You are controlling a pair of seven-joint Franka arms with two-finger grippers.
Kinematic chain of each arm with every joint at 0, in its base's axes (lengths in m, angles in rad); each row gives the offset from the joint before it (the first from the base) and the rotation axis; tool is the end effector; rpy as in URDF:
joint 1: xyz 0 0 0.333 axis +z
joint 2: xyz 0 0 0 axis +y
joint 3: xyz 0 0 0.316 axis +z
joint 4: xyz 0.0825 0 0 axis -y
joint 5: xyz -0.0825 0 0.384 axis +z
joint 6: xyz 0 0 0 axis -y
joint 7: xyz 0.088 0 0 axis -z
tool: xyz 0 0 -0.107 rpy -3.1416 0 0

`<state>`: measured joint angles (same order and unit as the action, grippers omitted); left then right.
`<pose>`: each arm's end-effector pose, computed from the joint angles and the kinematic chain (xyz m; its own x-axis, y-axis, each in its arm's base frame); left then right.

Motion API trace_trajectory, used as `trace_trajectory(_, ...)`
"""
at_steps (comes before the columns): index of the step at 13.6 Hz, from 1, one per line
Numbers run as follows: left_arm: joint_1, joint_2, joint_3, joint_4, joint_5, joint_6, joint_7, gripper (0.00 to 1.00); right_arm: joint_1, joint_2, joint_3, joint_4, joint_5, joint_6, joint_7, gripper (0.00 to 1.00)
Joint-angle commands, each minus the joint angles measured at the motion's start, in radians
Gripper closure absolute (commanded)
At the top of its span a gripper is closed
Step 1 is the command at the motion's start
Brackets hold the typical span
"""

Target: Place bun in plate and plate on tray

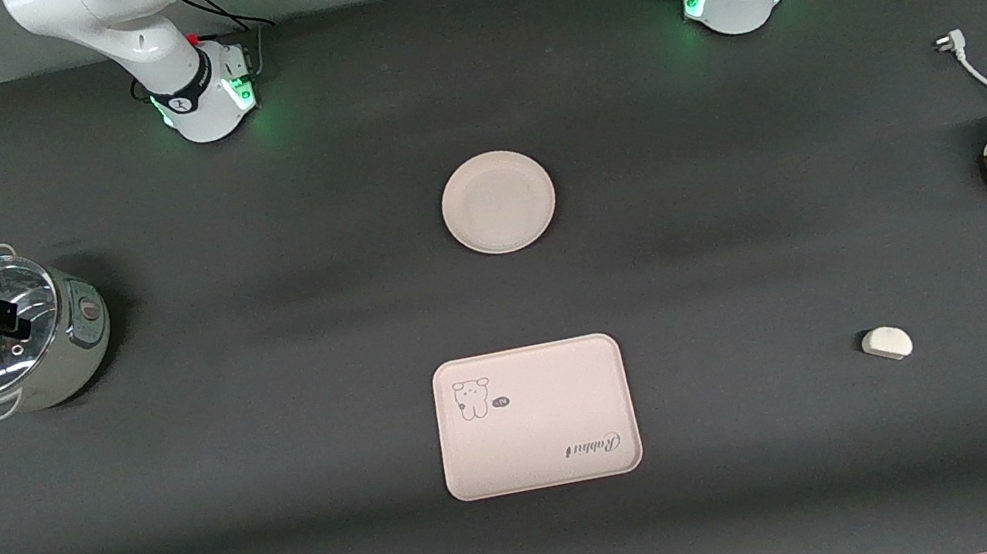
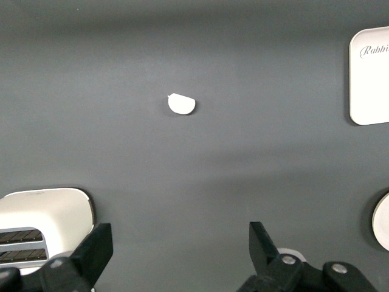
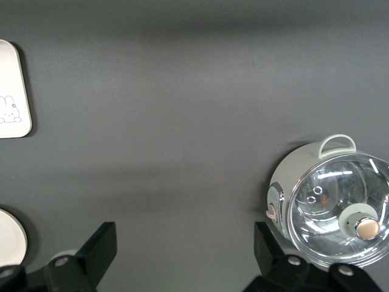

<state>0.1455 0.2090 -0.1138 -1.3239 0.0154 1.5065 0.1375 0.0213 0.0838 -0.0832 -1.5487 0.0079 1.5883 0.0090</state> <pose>0.6110 0.0292 0.6134 0.9944 -0.1028 -0.0237 -0.1025 -0.9947 0.0115 0.5792 -0.0331 0.5890 0.9965 -0.0709 -0.0439 -0.0710 -0.9975 -0.0005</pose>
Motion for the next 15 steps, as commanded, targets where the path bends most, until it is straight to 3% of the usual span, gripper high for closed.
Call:
trace_trajectory(1,0.005,0.009,0.0,0.02,-0.006,-0.014,0.017,0.0,-0.001,-0.007,0.002,-0.004,-0.019,-0.01,-0.004,0.0)
trace_trajectory(6,0.0,0.068,-0.001,-0.027,-0.006,0.018,0.001,0.0,-0.001,-0.006,0.002,-0.005,-0.019,-0.01,-0.004,0.0)
trace_trajectory(11,-0.015,0.291,-0.003,-0.054,0.061,0.389,0.002,0.0,-0.001,-0.004,0.002,-0.007,-0.019,-0.008,-0.004,0.0)
trace_trajectory(15,-0.015,0.461,0.0,-0.06,0.102,0.6,0.001,0.0,-0.001,-0.004,0.002,-0.008,-0.019,-0.008,-0.004,0.0)
